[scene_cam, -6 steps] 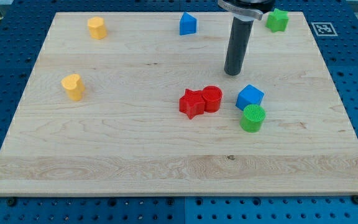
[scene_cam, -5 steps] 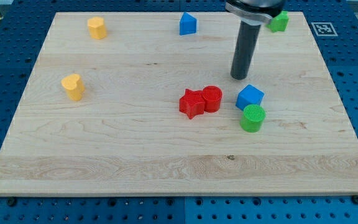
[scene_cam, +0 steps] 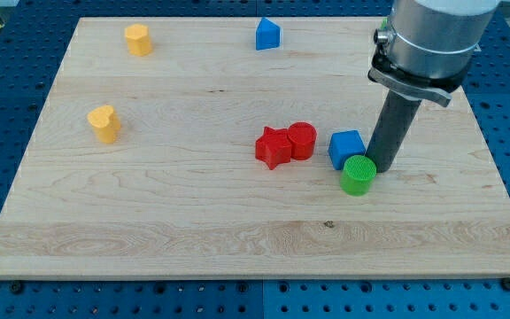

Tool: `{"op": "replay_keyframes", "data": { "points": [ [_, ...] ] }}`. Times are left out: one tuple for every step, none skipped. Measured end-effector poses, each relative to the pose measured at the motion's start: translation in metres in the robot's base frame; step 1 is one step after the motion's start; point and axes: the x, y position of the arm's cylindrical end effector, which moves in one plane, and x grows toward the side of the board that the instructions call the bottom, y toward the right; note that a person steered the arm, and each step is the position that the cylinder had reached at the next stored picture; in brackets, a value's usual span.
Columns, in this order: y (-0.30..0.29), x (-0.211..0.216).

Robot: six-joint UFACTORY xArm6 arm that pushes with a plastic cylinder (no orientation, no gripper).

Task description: Push the green circle into the red star

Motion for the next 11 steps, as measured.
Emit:
{"op": "replay_keyframes", "data": {
  "points": [
    [0.001, 0.000],
    [0.005, 0.016],
    [0.005, 0.018],
    [0.005, 0.018],
    [-0.006, 0.023],
    [-0.026, 0.022],
    [-0.044, 0.010],
    [-0.052, 0.012],
    [-0.038, 0.033],
    [-0.034, 0.036],
    [-0.066, 0.049]
  ]
}}
